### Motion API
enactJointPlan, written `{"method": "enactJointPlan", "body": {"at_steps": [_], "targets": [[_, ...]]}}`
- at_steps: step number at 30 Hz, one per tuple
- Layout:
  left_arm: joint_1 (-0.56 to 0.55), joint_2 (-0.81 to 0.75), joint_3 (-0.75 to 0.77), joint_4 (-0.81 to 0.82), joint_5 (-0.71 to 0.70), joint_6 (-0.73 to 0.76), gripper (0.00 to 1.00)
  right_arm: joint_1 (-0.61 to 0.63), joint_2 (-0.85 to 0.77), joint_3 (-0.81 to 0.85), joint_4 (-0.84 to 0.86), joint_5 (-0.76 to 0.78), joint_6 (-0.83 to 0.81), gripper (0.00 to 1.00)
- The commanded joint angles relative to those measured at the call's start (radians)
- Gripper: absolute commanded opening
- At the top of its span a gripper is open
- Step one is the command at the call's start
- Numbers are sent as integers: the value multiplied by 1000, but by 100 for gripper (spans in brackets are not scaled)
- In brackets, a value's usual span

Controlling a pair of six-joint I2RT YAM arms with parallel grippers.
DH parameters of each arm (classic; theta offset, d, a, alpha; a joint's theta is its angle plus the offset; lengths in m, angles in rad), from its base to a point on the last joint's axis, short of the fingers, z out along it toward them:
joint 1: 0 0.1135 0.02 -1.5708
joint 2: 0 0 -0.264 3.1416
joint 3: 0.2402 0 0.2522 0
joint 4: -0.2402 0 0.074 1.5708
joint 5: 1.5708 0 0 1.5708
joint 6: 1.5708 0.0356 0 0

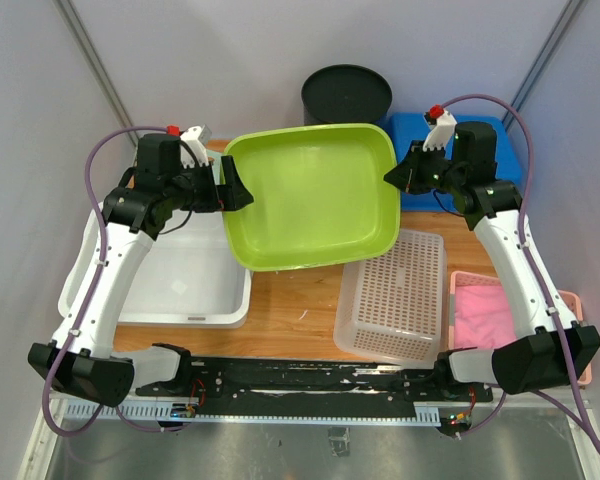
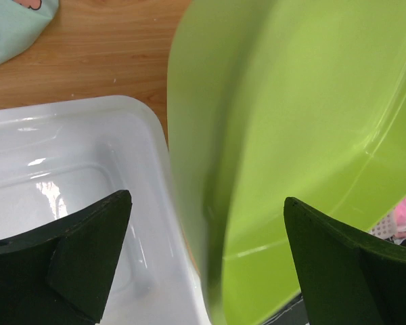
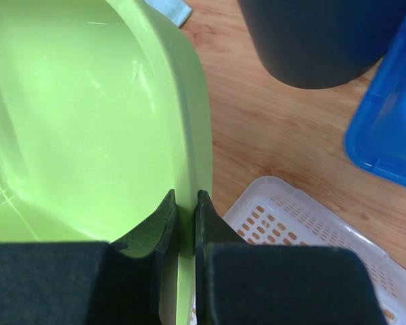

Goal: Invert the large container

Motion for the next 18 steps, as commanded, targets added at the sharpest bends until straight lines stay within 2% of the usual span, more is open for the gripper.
{"method": "enactJointPlan", "body": {"at_steps": [1, 7, 10, 13, 15, 18], "targets": [[1, -10, -5, 81, 37, -7, 93, -11, -6, 52, 17, -102, -13, 0], [0, -6, 13, 77, -18, 3, 71, -10, -2, 75, -38, -67, -39, 1], [0, -6, 10, 76, -34, 2, 57, -10, -5, 78, -49, -41, -43, 1], [0, 1, 4, 76, -53, 1, 32, -8, -10, 82, -48, -36, -46, 1], [0, -3, 2, 77, -70, -6, 22, -6, -13, 86, -50, -19, -49, 1], [-2, -5, 8, 80, -92, -14, 2, 8, -8, 98, -61, 30, -59, 0]]}}
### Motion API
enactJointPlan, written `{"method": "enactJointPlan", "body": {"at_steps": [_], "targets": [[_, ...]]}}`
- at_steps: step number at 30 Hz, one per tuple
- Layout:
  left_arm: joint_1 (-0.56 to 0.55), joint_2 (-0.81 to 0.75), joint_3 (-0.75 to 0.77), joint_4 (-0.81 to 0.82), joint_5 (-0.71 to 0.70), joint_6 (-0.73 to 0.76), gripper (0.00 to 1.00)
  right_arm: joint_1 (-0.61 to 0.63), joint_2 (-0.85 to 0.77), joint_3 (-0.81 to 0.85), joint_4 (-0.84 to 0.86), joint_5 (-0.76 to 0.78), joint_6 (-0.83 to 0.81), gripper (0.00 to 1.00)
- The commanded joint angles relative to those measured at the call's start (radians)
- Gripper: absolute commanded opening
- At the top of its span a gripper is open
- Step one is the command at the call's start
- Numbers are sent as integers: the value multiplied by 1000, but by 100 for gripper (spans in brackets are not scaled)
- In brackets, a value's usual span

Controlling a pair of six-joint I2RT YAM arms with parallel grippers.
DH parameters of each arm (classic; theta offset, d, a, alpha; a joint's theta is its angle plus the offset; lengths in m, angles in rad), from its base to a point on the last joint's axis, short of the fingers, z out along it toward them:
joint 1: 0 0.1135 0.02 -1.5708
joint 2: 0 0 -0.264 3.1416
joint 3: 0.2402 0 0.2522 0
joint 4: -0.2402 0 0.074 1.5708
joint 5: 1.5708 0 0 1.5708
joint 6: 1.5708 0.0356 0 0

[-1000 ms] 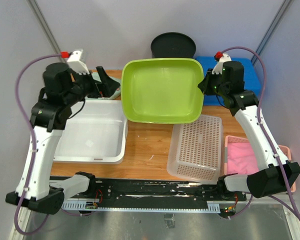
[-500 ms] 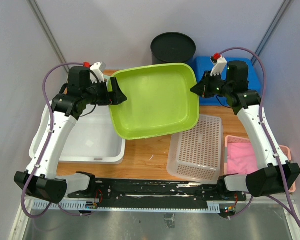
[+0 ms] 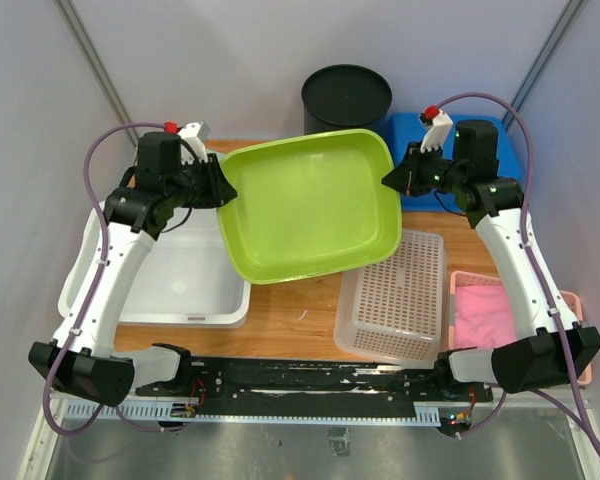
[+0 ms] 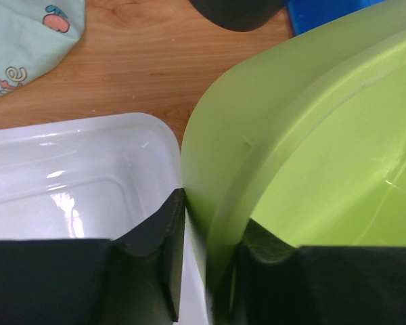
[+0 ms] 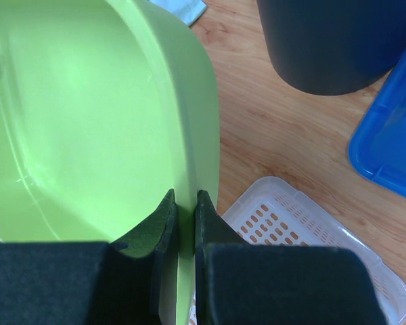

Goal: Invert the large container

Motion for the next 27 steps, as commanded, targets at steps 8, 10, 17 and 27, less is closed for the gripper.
{"method": "enactJointPlan", "body": {"at_steps": [8, 10, 17, 27], "targets": [[-4, -29, -31, 127, -95, -258, 0, 187, -44, 127, -52, 529, -21, 70], [-7, -50, -64, 173, -129, -342, 0, 280, -86, 111, -7, 706, -39, 71], [-31, -62, -94, 227, -194, -470, 0, 477, -222, -55, 229, 847, -70, 74], [-75, -44, -87, 224, -273, -565, 0, 884, -80, -91, 385, 756, -221, 75]]}}
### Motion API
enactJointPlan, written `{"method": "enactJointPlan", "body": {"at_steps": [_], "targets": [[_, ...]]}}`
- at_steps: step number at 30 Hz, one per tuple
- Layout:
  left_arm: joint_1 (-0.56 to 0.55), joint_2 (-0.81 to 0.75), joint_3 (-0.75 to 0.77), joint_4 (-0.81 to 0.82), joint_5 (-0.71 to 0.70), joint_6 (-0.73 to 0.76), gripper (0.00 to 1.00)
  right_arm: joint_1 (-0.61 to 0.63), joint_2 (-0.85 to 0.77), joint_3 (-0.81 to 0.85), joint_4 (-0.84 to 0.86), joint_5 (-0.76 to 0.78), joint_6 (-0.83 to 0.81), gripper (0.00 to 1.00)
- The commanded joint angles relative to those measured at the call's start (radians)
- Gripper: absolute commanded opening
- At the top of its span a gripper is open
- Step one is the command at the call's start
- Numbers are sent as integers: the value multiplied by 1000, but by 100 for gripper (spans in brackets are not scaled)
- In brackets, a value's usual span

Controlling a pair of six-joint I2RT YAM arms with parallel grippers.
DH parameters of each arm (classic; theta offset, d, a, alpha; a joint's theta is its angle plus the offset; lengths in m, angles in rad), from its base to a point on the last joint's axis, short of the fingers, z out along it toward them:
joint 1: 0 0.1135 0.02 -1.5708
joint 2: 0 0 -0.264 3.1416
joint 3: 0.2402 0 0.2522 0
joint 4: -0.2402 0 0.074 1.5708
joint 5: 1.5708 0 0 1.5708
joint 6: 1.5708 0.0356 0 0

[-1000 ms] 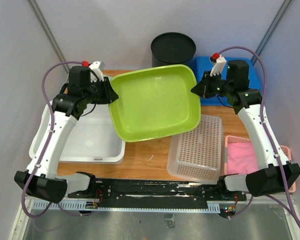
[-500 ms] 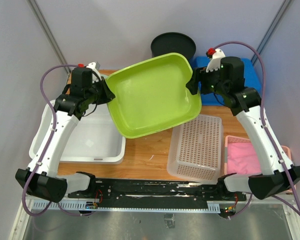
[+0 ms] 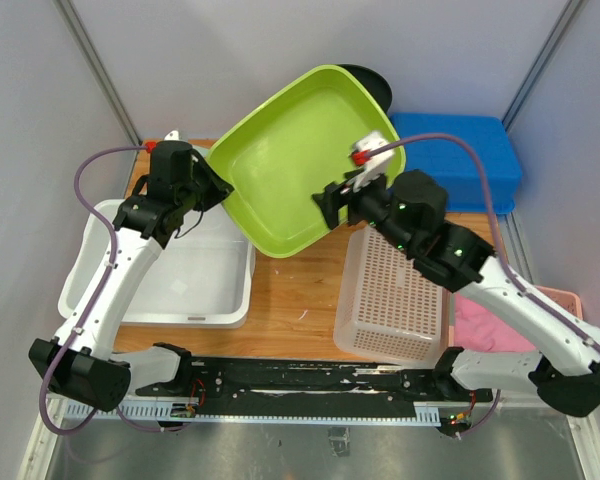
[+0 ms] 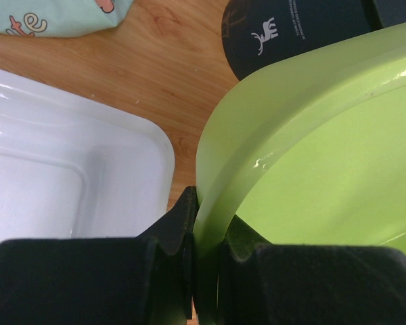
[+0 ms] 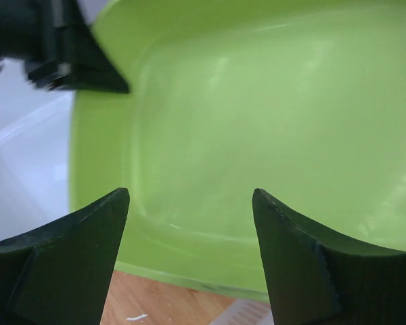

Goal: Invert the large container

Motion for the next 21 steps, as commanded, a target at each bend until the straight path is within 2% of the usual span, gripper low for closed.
{"method": "enactJointPlan", "body": {"at_steps": [1, 4, 10, 12, 13, 15, 17, 19, 21], "targets": [[-25, -13, 21, 87, -48, -109, 0, 224, 143, 43, 62, 43, -117, 75], [-35, -16, 23, 80, -72, -121, 0, 302, 253, 102, 50, 113, -125, 76], [-39, -18, 38, 59, -86, -118, 0, 376, 433, 179, 85, 218, -125, 76], [-39, -16, 45, 48, -89, -115, 0, 390, 482, 200, 94, 322, -136, 73], [-39, -16, 47, 42, -89, -113, 0, 394, 504, 209, 98, 363, -147, 68], [-39, -17, 51, 35, -92, -114, 0, 400, 542, 226, 109, 447, -167, 51], [-39, -21, 53, 27, -94, -115, 0, 407, 567, 225, 135, 520, -210, 26], [-39, -25, 51, 22, -91, -114, 0, 415, 577, 222, 157, 562, -240, 19], [-38, -30, 50, 21, -88, -118, 0, 418, 583, 220, 167, 570, -264, 18]]}}
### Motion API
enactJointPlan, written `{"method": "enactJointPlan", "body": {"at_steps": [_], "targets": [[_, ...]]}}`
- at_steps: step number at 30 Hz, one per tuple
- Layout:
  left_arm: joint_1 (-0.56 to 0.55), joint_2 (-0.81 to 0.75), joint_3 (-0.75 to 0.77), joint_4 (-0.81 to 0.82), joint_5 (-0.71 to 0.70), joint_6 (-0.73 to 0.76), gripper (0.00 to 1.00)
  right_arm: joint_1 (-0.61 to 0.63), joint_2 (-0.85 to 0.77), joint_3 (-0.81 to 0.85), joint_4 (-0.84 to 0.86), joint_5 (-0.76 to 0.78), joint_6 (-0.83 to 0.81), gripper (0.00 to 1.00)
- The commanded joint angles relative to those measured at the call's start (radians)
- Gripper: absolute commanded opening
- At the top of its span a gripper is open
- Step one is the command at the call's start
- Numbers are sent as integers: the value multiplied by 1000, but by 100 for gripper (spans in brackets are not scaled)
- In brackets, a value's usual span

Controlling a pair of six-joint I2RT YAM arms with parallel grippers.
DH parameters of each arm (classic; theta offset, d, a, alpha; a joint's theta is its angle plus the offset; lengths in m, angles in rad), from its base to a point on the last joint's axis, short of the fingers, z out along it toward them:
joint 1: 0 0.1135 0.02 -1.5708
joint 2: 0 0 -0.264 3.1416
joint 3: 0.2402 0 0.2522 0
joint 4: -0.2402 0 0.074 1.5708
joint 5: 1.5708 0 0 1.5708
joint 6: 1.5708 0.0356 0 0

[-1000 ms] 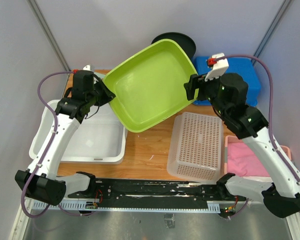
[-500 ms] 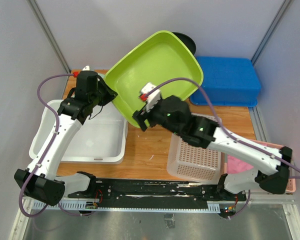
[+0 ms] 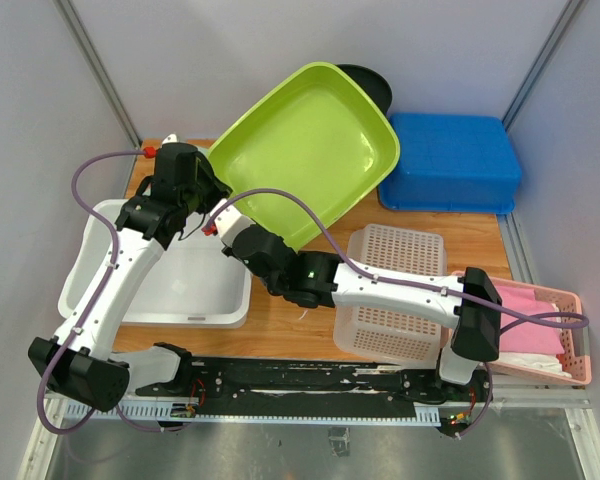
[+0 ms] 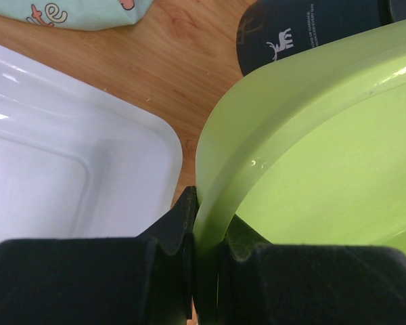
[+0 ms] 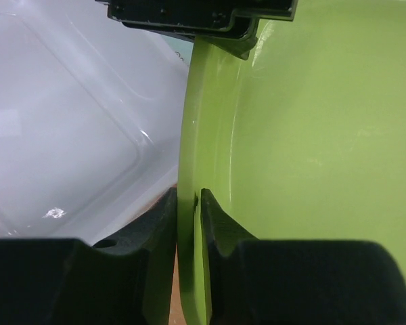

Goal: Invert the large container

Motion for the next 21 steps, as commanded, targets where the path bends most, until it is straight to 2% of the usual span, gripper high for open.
{"method": "enactJointPlan", "body": {"at_steps": [1, 3, 4, 5, 8, 10, 13, 14, 15, 16, 21], "targets": [[-8, -31, 49, 49, 1, -44, 0, 25, 8, 27, 65, 146, -84, 19], [-8, -35, 50, 49, 1, -46, 0, 26, 13, 29, 64, 147, -99, 19], [-8, -38, 51, 49, 2, -48, 0, 26, 15, 32, 60, 150, -104, 13], [-8, -40, 53, 53, 7, -46, 0, 26, 16, 35, 56, 158, -106, 2], [-8, -42, 60, 64, 24, -26, 1, 27, -8, 26, 59, 175, -105, 1], [-8, -50, 54, 84, 22, -7, 18, 25, -30, 26, 64, 178, -107, 1], [-7, -74, 28, 133, 10, 6, 73, 20, -27, 109, -3, 170, -100, 1], [-7, -84, 23, 148, 13, 6, 86, 16, -23, 137, -26, 163, -97, 1], [-8, -95, 17, 167, 21, 10, 94, 13, -22, 157, -40, 139, -94, 1], [-8, -107, 12, 187, 28, 10, 98, 9, -22, 172, -49, 124, -89, 1], [-8, -162, 4, 272, 71, 31, 99, -29, -25, 235, -77, 44, -26, 1]]}}
